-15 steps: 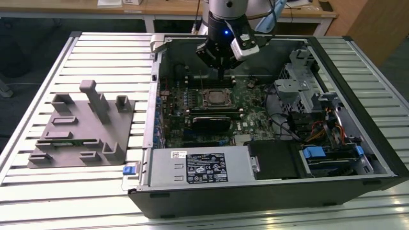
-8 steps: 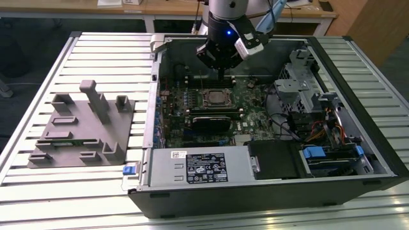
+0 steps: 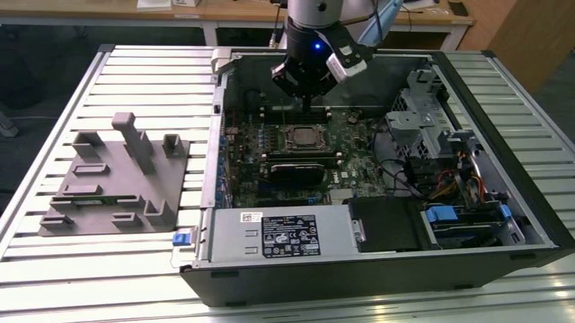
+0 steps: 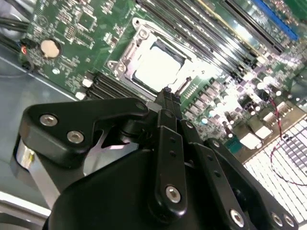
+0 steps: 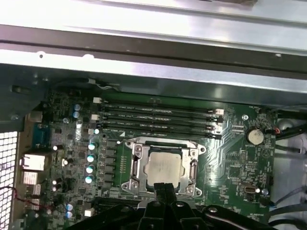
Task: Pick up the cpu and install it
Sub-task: 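Install the first cpu locking lever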
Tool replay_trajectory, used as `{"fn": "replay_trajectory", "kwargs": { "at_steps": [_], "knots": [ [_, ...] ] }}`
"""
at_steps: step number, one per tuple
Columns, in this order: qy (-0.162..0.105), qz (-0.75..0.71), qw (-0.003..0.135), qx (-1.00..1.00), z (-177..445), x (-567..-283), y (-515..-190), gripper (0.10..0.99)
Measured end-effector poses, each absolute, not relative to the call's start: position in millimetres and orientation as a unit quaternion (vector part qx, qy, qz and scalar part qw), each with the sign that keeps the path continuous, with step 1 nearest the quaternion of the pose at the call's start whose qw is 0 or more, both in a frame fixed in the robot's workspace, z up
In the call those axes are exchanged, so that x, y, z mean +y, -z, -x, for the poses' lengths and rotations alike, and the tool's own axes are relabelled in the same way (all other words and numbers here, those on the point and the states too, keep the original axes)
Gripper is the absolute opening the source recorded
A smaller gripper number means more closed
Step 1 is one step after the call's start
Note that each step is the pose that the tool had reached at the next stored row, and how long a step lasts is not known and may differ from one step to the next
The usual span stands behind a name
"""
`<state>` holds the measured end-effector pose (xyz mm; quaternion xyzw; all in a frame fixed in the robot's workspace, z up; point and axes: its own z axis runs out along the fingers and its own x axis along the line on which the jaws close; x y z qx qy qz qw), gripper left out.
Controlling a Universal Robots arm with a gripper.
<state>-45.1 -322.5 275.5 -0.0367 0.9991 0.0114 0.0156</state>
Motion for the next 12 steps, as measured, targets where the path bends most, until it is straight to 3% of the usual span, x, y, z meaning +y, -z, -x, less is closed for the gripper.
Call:
{"fn": "replay_trajectory", "kwargs": {
  "at_steps": [12],
  "knots": [
    [-0.011,0.016,0.016,1.0,65,-322,-274,0.106]
  ]
}}
